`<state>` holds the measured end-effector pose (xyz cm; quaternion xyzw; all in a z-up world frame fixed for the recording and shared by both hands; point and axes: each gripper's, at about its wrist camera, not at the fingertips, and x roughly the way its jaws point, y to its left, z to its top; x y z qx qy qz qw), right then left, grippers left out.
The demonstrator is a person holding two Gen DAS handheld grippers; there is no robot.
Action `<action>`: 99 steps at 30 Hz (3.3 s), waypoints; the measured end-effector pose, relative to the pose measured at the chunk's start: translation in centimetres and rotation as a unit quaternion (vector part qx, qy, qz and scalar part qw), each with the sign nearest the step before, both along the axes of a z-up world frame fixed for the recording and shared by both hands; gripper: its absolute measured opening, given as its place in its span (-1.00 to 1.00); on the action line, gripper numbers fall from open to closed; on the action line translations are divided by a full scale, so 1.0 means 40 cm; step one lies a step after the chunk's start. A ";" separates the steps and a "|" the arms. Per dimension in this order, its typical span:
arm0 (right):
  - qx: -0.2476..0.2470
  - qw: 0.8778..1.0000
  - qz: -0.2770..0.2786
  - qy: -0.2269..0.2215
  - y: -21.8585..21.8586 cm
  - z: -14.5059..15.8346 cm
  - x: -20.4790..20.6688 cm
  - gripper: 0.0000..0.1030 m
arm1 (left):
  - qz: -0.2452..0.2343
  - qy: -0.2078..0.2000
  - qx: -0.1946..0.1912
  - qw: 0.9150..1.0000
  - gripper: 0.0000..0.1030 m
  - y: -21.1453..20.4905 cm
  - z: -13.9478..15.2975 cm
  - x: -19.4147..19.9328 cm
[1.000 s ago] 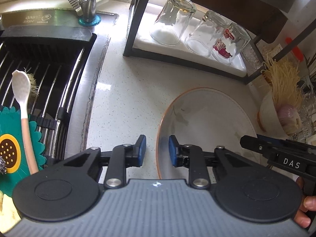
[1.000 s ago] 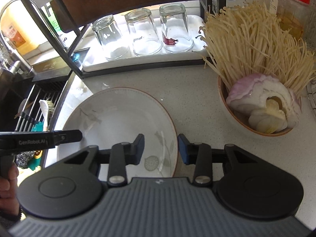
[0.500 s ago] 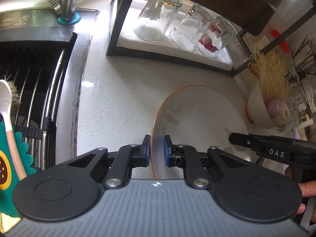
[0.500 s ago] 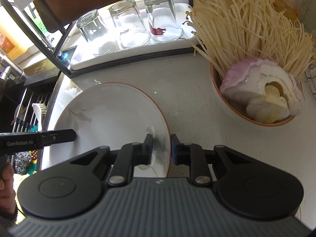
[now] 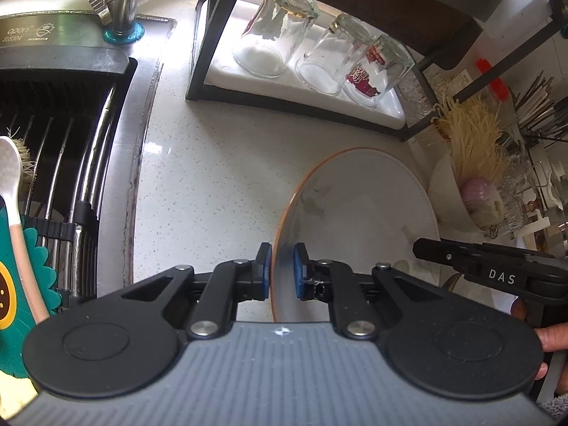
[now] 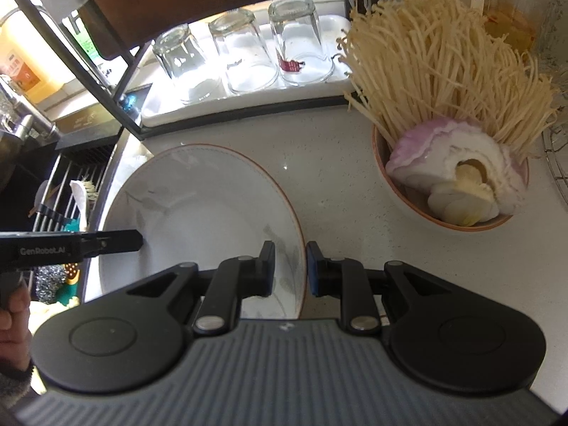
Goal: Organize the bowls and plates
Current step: 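Lift the second white plate with both tools and carry it over the plate stack, then lower the white plate onto the stack and open both tools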
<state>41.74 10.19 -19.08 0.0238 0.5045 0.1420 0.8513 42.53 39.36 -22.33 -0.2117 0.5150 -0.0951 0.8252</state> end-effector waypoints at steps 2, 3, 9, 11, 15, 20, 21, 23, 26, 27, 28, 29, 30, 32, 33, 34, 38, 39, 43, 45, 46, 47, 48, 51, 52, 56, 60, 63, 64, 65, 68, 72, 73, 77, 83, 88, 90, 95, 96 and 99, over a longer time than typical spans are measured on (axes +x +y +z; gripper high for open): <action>0.000 1.000 -0.003 -0.001 -0.006 0.013 -0.008 -0.58 | -0.006 -0.007 -0.002 1.000 -0.71 -0.005 0.017 -0.006; 0.001 1.000 -0.007 0.002 -0.010 0.019 -0.010 -0.58 | -0.011 -0.011 -0.004 1.000 -0.71 -0.007 0.026 -0.009; 0.014 1.000 -0.014 -0.001 -0.041 0.065 -0.036 -0.58 | -0.016 -0.019 -0.026 0.999 -0.71 -0.015 0.068 -0.026; 0.015 1.000 -0.016 -0.008 -0.046 0.079 -0.047 -0.58 | -0.019 -0.024 -0.024 0.999 -0.71 -0.026 0.084 -0.031; 0.017 0.999 -0.026 -0.017 -0.063 0.100 -0.077 -0.58 | -0.025 -0.032 -0.023 0.999 -0.71 -0.046 0.116 -0.045; 0.023 0.999 -0.027 -0.027 -0.083 0.120 -0.119 -0.58 | -0.024 -0.030 -0.028 0.999 -0.71 -0.061 0.146 -0.075; 0.027 0.999 -0.030 -0.028 -0.088 0.123 -0.127 -0.58 | -0.024 -0.030 -0.030 0.999 -0.71 -0.065 0.150 -0.082; 0.033 0.998 -0.038 -0.028 -0.103 0.129 -0.145 -0.58 | -0.031 -0.031 -0.029 0.999 -0.71 -0.076 0.160 -0.096; 0.033 0.998 -0.042 -0.032 -0.120 0.140 -0.176 -0.58 | -0.042 -0.031 -0.034 0.998 -0.71 -0.092 0.175 -0.115; 0.037 0.998 -0.045 -0.033 -0.130 0.143 -0.188 -0.58 | -0.045 -0.032 -0.037 0.998 -0.71 -0.097 0.179 -0.121; 0.039 0.998 -0.047 -0.032 -0.138 0.146 -0.198 -0.58 | -0.049 -0.033 -0.039 0.997 -0.71 -0.103 0.181 -0.125; 0.041 0.997 -0.050 -0.031 -0.147 0.147 -0.210 -0.58 | -0.053 -0.033 -0.040 0.997 -0.71 -0.109 0.183 -0.128; 0.040 0.997 -0.053 -0.032 -0.154 0.149 -0.220 -0.58 | -0.057 -0.033 -0.041 0.997 -0.71 -0.117 0.184 -0.131; 0.036 0.997 -0.060 -0.035 -0.168 0.152 -0.244 -0.58 | -0.069 -0.036 -0.038 0.996 -0.71 -0.138 0.191 -0.137; 0.036 0.997 -0.065 -0.036 -0.177 0.153 -0.254 -0.58 | -0.076 -0.039 -0.037 0.996 -0.71 -0.149 0.195 -0.141; 0.039 0.996 -0.072 -0.037 -0.188 0.154 -0.264 -0.58 | -0.081 -0.041 -0.037 0.995 -0.71 -0.159 0.197 -0.145; 0.043 0.994 -0.095 -0.041 -0.229 0.154 -0.299 -0.58 | -0.101 -0.036 -0.043 0.993 -0.71 -0.199 0.190 -0.157; 0.043 0.993 -0.099 -0.041 -0.239 0.152 -0.306 -0.58 | -0.105 -0.032 -0.045 0.993 -0.71 -0.209 0.185 -0.158; 0.042 0.990 -0.126 -0.040 -0.280 0.139 -0.336 -0.58 | -0.119 -0.013 -0.062 0.991 -0.71 -0.251 0.159 -0.159; 0.038 0.989 -0.135 -0.045 -0.298 0.133 -0.350 -0.58 | -0.130 -0.009 -0.059 0.990 -0.71 -0.278 0.150 -0.158; 0.035 0.988 -0.140 -0.046 -0.309 0.129 -0.357 -0.58 | -0.134 -0.006 -0.060 0.989 -0.71 -0.292 0.143 -0.155; 0.033 0.988 -0.146 -0.047 -0.319 0.125 -0.363 -0.58 | -0.139 -0.002 -0.062 0.988 -0.71 -0.304 0.138 -0.150; 0.032 0.987 -0.152 -0.048 -0.330 0.121 -0.368 -0.58 | -0.145 0.000 -0.064 0.987 -0.71 -0.317 0.133 -0.146; 0.031 0.983 -0.171 -0.051 -0.363 0.107 -0.384 -0.58 | -0.160 0.001 -0.063 0.985 -0.71 -0.358 0.119 -0.135; 0.027 0.983 -0.175 -0.052 -0.371 0.102 -0.387 -0.58 | -0.163 0.003 -0.062 0.985 -0.71 -0.370 0.114 -0.130; 0.013 0.982 -0.181 -0.055 -0.394 0.084 -0.390 -0.58 | -0.177 0.014 -0.057 0.982 -0.71 -0.417 0.092 -0.108; 0.014 0.982 -0.182 -0.053 -0.414 0.064 -0.381 -0.58 | -0.193 0.021 -0.045 0.980 -0.71 -0.446 0.074 -0.085; 0.013 0.982 -0.183 -0.052 -0.417 0.053 -0.375 -0.58 | -0.198 0.025 -0.033 0.979 -0.71 -0.458 0.068 -0.073; 0.013 0.981 -0.185 -0.051 -0.416 0.050 -0.372 -0.58 | -0.198 0.025 -0.032 0.979 -0.71 -0.460 0.067 -0.070; 0.012 0.981 -0.186 -0.051 -0.417 0.048 -0.370 -0.58 | -0.199 0.025 -0.032 0.979 -0.71 -0.460 0.067 -0.066; 0.007 0.981 -0.185 -0.050 -0.410 0.044 -0.359 -0.58 | -0.197 0.028 -0.029 0.980 -0.71 -0.461 0.062 -0.057; -0.004 0.982 -0.183 -0.048 -0.400 0.036 -0.344 -0.58 | -0.196 0.033 -0.023 0.980 -0.71 -0.463 0.055 -0.046; -0.003 0.982 -0.183 -0.047 -0.400 0.033 -0.342 -0.58 | -0.199 0.032 -0.016 0.979 -0.71 -0.466 0.055 -0.045; 0.006 0.981 -0.187 -0.049 -0.400 0.023 -0.335 -0.58 | -0.201 0.033 -0.006 0.979 -0.71 -0.466 0.049 -0.038; 0.006 0.984 -0.170 -0.051 -0.388 0.016 -0.334 -0.59 | -0.191 0.039 0.000 0.981 -0.69 -0.457 0.047 -0.038; 0.016 0.983 -0.174 -0.048 -0.395 0.011 -0.335 -0.59 | -0.189 0.032 0.015 0.981 -0.51 -0.470 0.056 -0.056; 0.016 0.983 -0.177 -0.049 -0.393 0.014 -0.338 -0.59 | -0.187 0.029 0.019 0.982 -0.47 -0.472 0.062 -0.066; 0.022 0.981 -0.179 -0.065 -0.395 0.030 -0.352 -0.56 | -0.170 0.022 0.015 0.985 -0.35 -0.462 0.075 -0.093; 0.023 0.981 -0.178 -0.068 -0.394 0.033 -0.355 -0.56 | -0.167 0.018 0.016 0.986 -0.34 -0.461 0.079 -0.099; 0.026 0.982 -0.170 -0.077 -0.388 0.044 -0.364 -0.56 | -0.159 0.012 0.024 0.987 -0.32 -0.457 0.091 -0.122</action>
